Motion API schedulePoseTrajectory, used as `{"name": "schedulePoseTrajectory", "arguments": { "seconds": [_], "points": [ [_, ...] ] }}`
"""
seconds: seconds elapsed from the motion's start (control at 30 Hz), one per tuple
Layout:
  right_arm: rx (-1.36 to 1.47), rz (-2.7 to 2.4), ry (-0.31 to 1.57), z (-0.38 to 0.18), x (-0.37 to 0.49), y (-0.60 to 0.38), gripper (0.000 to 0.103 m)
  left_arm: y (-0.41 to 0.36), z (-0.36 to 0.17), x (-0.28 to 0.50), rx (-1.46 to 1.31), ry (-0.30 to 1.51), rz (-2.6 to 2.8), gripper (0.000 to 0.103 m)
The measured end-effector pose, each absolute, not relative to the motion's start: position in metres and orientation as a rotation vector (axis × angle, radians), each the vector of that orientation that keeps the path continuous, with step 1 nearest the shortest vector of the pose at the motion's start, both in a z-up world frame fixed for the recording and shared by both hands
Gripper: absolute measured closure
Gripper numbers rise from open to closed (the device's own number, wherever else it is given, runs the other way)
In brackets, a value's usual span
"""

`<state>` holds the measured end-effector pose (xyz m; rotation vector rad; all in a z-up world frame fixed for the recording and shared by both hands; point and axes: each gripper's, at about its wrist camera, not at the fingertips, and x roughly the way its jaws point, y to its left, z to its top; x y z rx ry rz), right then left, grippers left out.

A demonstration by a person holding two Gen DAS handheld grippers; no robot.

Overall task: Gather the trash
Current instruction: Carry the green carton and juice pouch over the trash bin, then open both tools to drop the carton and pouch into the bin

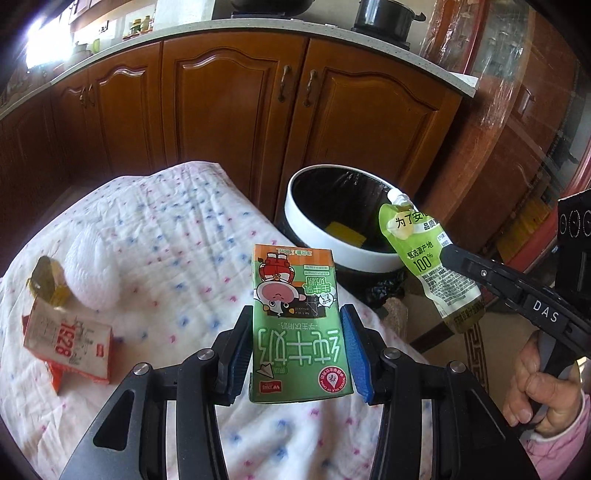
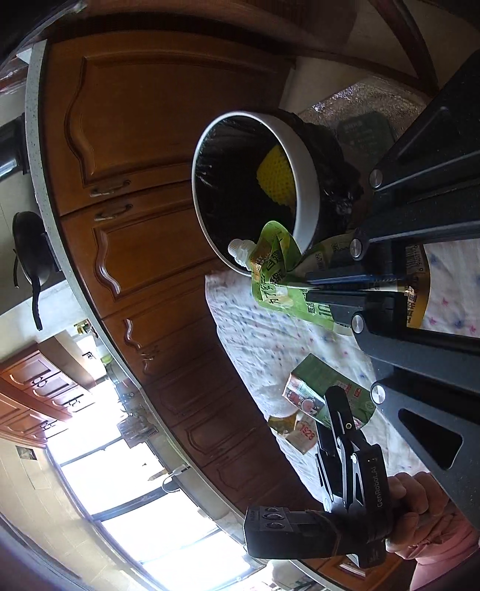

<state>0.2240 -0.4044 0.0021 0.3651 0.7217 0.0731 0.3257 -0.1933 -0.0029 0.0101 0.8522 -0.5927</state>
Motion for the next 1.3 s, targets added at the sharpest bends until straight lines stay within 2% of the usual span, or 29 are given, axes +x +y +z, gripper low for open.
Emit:
{"name": "schedulePoseTrajectory", "arguments": {
  "seconds": [0.3, 0.63, 1.13, 1.2, 1.3],
  "points": [
    [0.349, 0.007, 0.734, 0.001, 0.267, -0.446, 0.1, -0.247, 0.004, 0.382, 0.074, 0.841, -0.616, 0.058],
    [0.347, -0.022, 0.781, -0.006, 0.312, -0.471, 0.1, -0.302, -0.005, 0.448, 0.148, 0.907, -0.629, 0.058],
    [0.394, -0.042, 0.867, -0.036, 0.34, -0.492, 0.1, -0.344, -0.038, 0.489, 0.188, 1.005, -0.614, 0.057],
    [0.399, -0.041, 0.87, -0.037, 0.343, -0.492, 0.097, -0.345, -0.041, 0.49, 0.182, 1.023, -0.608, 0.05],
    [0.408, -0.052, 0.857, -0.035, 0.338, -0.493, 0.092, -0.34, -0.042, 0.49, 0.161, 1.014, -0.61, 0.046]
  ]
}}
